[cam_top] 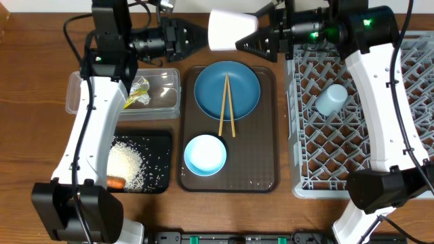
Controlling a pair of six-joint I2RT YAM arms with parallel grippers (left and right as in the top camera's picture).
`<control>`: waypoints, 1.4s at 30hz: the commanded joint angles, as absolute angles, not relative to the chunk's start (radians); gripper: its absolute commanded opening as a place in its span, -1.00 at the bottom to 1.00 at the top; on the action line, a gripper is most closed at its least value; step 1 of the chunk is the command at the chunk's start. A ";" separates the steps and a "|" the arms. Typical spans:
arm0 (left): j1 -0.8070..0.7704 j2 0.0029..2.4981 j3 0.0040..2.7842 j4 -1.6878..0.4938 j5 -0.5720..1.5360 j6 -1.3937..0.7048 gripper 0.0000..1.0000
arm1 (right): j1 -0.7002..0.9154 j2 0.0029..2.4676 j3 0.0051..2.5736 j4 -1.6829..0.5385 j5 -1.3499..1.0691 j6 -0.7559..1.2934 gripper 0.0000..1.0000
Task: Sort waste into correct bins and load items into the dishwasher rack
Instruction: 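Open the left gripper and withdraw it from the pink cup, then carry the pink cup with the right gripper down into the rack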
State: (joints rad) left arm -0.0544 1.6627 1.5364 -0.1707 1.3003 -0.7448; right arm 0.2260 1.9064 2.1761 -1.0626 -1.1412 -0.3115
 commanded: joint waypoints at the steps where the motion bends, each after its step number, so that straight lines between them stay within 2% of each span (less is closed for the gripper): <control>1: -0.040 1.666 1.551 -0.194 1.174 -0.709 -0.47 | 0.194 1.900 2.180 -1.106 -1.044 -0.269 -0.67; 15: -0.039 1.666 1.551 -0.532 0.818 -0.541 -0.48 | 0.129 1.843 2.180 -1.480 -0.418 -0.168 -0.77; 20: -0.039 1.666 1.551 -0.600 0.729 -0.523 -0.47 | 0.130 1.823 2.180 -1.647 -0.241 -0.051 -0.79; 21: -0.039 1.666 1.551 -0.611 0.715 -0.522 -0.48 | 0.130 1.823 2.180 -1.687 -0.212 -0.020 -0.81; 22: -0.039 1.666 1.551 -0.618 0.712 -0.510 -0.47 | 0.129 1.823 2.173 -1.699 -0.186 0.014 -0.92; 34: -0.039 1.666 1.551 -0.671 0.712 -0.454 -0.47 | 0.125 1.734 2.080 -1.699 -0.131 0.158 -0.98; 42: -0.039 1.666 1.551 -0.699 0.673 -0.437 -0.48 | 0.125 1.576 1.763 -1.699 -0.063 0.213 -0.98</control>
